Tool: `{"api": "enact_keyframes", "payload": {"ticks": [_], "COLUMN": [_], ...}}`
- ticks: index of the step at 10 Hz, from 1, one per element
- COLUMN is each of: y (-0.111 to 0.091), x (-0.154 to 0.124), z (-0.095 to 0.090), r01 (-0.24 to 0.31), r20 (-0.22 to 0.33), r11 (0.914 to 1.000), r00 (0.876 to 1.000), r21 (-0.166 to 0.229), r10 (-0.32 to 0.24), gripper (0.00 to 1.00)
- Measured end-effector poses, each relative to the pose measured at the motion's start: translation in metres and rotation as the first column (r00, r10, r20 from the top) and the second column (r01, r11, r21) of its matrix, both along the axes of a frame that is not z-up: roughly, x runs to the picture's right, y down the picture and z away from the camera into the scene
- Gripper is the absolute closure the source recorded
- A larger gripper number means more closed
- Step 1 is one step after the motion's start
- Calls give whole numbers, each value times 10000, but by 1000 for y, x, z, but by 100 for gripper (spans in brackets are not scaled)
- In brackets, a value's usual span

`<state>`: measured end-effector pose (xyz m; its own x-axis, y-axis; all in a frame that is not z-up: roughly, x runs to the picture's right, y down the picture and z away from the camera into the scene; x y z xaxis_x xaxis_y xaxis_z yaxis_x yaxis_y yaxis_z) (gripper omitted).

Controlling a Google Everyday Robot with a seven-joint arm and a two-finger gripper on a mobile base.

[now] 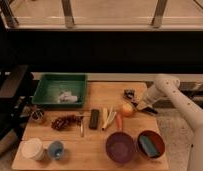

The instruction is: Place brush in purple bowl

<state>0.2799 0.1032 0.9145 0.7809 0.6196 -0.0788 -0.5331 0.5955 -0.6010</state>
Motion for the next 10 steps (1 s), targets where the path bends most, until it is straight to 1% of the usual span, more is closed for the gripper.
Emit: {"api": "enact_keyframes", "payload": {"ticks": [2, 5, 6, 7, 8, 9, 10], "y": [-17, -39, -45, -52, -56, -60, -64], "x": [7, 24, 29, 30, 28, 24, 17], "z": [-10, -27, -34, -43, -53, -62, -84], "r01": [3, -167, -278, -393, -407, -271, 234], "r20": [17, 64, 173, 483, 923, 1370, 2194], "r11": [9995, 9968, 9953, 9931, 9912, 9894, 9828], "r00": [10000, 9998, 9995, 9982, 9953, 9905, 9735], "r21": [304, 780, 931, 1109, 1259, 1428, 1833], "r10": [-4, 163, 263, 341, 292, 74, -641], "gripper": [100, 100, 100, 100, 100, 100, 100]}}
